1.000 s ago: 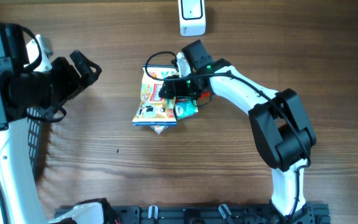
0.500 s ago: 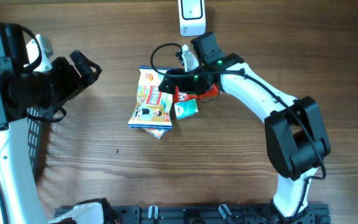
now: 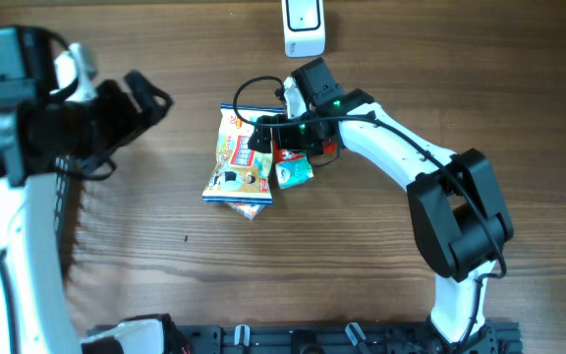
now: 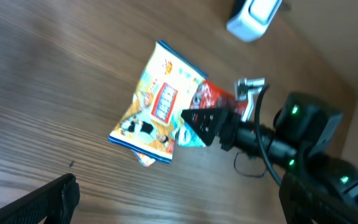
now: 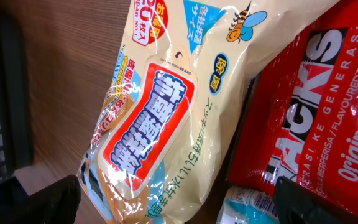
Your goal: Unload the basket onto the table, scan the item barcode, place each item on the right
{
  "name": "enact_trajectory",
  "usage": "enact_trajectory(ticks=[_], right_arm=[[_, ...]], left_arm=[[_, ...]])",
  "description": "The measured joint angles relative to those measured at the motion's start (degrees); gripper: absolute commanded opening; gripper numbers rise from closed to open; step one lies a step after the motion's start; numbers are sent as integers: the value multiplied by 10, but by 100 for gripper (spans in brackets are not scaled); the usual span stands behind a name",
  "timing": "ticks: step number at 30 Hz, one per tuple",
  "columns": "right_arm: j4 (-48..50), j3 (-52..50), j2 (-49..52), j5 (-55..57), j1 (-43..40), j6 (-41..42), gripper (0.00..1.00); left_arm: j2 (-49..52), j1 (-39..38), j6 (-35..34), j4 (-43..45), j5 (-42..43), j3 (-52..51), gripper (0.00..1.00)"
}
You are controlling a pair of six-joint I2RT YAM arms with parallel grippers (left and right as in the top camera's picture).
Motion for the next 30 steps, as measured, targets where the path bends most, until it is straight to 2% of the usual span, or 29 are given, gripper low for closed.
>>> enact_trajectory(ticks=[4, 6, 9, 10, 12, 14, 18, 19, 20, 21, 22, 23, 27, 30], right_arm=[[-2, 0, 0, -12, -20, 7, 100], [-2, 0, 0, -55, -47, -6, 100], [-2, 0, 0, -84, -55, -15, 100], [-3, 0, 0, -88, -54, -16, 100], [-4, 0, 0, -93, -53, -16, 99], [-4, 0, 0, -93, -53, -16, 100], [-4, 0, 0, -95, -53, -16, 100], [-5, 0, 0, -97, -53, -16, 100], [-5, 0, 0, -97, -53, -16, 100], [-5, 0, 0, -97, -53, -16, 100], [-5, 0, 0, -97, -53, -16, 100], [-6, 0, 0, -97, -53, -16, 100], [-14, 0, 0, -85, -53, -17, 100], [-21, 0, 0, -68, -53, -29, 100]], left_arm=[[98, -23, 19, 37, 1, -82, 98], [165, -23, 23, 59, 1, -110, 72], [241, -23, 30, 94, 0, -124, 66], [269, -23, 30, 110, 2, -127, 67], [313, -23, 50, 133, 27, -148, 80], [334, -24, 85, 165, 75, -178, 80], [348, -25, 123, 269, 150, -275, 71], [348, -25, 126, 300, 160, -297, 66], [347, -24, 123, 321, 180, -316, 56], [341, -25, 122, 348, 201, -334, 38], [340, -25, 120, 366, 216, -347, 25], [340, -25, 122, 376, 225, -358, 4], [342, -25, 123, 369, 231, -370, 4], [344, -26, 124, 252, 190, -319, 4]])
